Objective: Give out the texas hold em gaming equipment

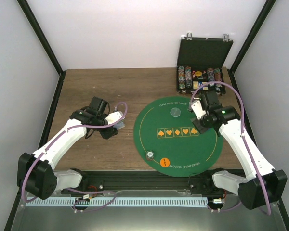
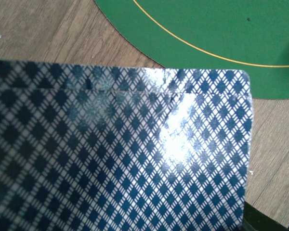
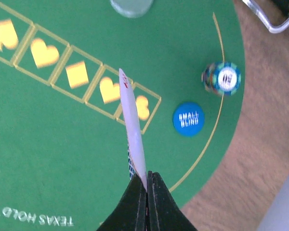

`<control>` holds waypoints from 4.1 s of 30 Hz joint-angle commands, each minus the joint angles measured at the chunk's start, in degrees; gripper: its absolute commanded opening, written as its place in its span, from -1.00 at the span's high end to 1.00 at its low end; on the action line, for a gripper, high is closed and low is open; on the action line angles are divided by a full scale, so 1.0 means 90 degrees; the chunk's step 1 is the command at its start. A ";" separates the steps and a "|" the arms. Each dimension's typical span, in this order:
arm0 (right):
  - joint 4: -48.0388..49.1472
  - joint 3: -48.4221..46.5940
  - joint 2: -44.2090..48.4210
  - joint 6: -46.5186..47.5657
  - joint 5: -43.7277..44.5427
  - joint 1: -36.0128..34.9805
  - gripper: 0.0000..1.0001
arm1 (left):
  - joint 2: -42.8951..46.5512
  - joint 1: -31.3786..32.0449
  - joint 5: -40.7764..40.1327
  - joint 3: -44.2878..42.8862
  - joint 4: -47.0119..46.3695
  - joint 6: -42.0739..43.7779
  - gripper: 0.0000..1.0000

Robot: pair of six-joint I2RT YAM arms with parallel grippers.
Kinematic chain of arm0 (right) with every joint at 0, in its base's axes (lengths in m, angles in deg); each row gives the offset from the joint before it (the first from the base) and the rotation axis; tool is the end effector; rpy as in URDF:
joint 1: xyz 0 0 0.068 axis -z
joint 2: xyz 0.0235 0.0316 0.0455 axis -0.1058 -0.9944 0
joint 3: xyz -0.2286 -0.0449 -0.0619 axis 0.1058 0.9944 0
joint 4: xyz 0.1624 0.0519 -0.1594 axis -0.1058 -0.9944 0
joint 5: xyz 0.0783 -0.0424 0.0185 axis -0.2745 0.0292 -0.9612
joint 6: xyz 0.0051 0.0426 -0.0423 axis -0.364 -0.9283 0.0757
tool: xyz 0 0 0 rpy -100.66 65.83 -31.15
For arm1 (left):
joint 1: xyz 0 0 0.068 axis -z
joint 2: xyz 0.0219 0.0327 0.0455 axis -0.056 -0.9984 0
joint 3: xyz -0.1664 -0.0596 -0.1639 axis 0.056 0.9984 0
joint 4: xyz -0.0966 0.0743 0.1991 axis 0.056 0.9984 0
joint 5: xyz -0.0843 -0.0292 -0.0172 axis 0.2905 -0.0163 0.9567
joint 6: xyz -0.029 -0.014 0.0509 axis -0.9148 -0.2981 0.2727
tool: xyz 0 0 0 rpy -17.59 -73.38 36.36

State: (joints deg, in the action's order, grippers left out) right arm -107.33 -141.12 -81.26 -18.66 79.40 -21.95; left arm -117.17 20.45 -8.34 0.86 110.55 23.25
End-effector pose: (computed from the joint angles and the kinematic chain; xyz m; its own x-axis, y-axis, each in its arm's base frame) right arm 0.1878 0.0491 0.2729 -0.7241 -0.5698 -0.3887 -0.5203 0.8211 -0.2346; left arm 0.1980 -0.0971 0.2215 -0.4201 0.7882 -0.4497 0.8607 0.5031 0.0777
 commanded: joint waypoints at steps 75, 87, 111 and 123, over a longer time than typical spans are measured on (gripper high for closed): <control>-0.0438 0.1809 -0.1562 0.3252 -0.1726 -0.2681 0.99 | 0.0066 -0.0002 -0.0024 0.0022 -0.0104 -0.0068 -0.16; 0.0423 0.1875 -0.1969 0.3708 -0.0991 -0.2943 0.95 | 0.0067 -0.0002 -0.0049 0.0022 -0.0085 -0.0059 -0.17; 0.4583 -0.0324 -0.0647 -0.3267 -0.4571 -0.1518 -1.00 | 0.0177 0.0324 -0.0088 -0.0794 0.0735 0.0690 -0.19; 0.7825 0.0150 -0.2533 -0.5558 -0.7456 -0.1992 -0.85 | 0.0290 0.0725 0.0436 -0.1506 0.1547 0.0848 -0.18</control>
State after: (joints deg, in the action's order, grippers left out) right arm -46.67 -139.33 -103.69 -62.83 22.15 -36.62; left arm -115.18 26.66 -7.07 -10.48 122.52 30.42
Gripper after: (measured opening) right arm 0.926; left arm 0.592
